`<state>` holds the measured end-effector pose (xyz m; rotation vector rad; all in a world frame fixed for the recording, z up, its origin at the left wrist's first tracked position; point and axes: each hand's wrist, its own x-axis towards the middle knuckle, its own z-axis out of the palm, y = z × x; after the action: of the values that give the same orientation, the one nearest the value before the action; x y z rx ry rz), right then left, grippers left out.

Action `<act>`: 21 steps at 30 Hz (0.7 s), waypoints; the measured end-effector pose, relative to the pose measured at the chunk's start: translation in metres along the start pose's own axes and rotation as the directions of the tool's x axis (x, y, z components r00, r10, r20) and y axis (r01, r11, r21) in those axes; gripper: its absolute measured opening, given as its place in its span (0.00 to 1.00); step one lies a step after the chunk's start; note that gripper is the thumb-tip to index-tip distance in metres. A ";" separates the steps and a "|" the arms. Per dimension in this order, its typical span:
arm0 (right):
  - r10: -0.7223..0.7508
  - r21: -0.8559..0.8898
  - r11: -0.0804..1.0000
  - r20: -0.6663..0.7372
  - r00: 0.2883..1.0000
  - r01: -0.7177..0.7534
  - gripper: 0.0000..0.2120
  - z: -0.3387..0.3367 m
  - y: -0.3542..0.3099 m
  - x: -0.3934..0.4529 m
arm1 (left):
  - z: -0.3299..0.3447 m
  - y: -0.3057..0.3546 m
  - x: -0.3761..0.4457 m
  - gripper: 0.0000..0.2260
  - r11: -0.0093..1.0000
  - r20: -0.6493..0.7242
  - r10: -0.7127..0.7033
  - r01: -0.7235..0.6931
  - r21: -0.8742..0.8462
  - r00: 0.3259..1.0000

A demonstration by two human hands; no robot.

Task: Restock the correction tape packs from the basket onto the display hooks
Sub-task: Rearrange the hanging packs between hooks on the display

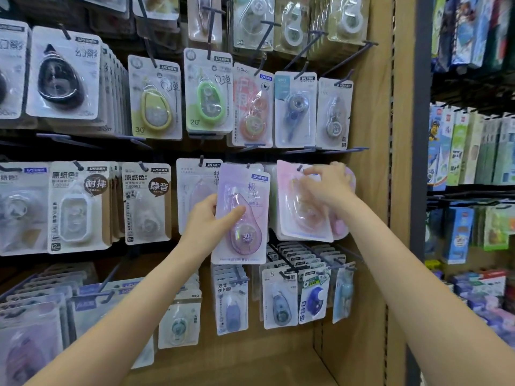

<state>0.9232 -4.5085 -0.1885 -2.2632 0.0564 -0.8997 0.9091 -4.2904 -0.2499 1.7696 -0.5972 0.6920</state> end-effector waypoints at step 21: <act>-0.229 -0.179 0.957 0.007 0.973 0.227 0.36 0.013 0.018 -0.035 | 0.000 -0.004 -0.008 0.05 0.949 0.080 -0.133 0.150 -0.276 0.988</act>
<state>0.9082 -4.5051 -0.2275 -2.4668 -0.1254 -1.0681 0.9065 -4.2892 -0.2584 1.5530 -0.5731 0.4316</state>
